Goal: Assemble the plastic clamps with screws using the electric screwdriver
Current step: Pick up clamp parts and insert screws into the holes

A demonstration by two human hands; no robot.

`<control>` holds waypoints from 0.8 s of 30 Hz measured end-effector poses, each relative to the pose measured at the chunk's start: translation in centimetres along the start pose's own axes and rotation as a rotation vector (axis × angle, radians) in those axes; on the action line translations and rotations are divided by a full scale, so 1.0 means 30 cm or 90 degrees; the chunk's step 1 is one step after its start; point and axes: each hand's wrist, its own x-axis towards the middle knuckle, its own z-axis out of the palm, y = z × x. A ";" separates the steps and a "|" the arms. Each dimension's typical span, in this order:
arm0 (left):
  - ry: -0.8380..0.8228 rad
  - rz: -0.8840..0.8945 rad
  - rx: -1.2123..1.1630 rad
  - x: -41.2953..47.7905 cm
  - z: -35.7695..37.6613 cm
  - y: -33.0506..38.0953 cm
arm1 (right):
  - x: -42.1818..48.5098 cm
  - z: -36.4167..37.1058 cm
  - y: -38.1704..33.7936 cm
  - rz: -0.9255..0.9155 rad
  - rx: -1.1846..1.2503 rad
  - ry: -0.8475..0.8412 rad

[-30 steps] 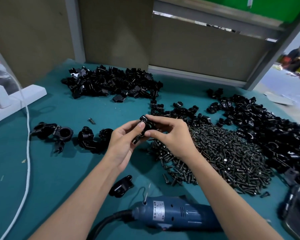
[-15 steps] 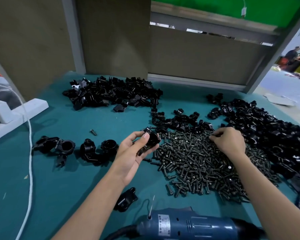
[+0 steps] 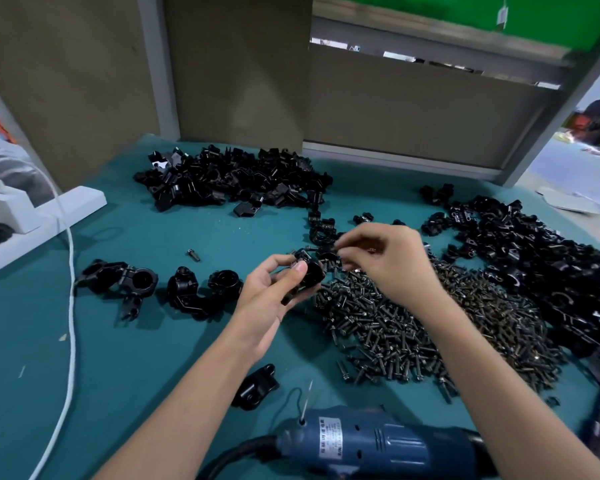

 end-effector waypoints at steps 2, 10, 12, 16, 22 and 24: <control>0.008 0.025 0.041 -0.003 -0.002 0.001 | -0.001 0.039 -0.041 -0.111 -0.061 0.025; 0.019 0.098 0.125 -0.003 -0.011 -0.005 | -0.007 0.117 -0.066 -0.147 -0.026 0.092; 0.028 0.117 0.150 -0.003 -0.015 -0.006 | -0.011 0.125 -0.065 -0.119 0.005 0.090; 0.044 0.121 0.108 -0.003 -0.019 0.006 | 0.000 0.114 -0.056 -0.069 0.114 0.021; 0.083 0.037 -0.102 0.008 -0.028 0.039 | 0.075 0.105 0.033 0.071 -0.088 0.033; 0.105 0.015 -0.117 0.009 -0.032 0.041 | 0.088 0.126 0.062 0.098 -0.195 -0.060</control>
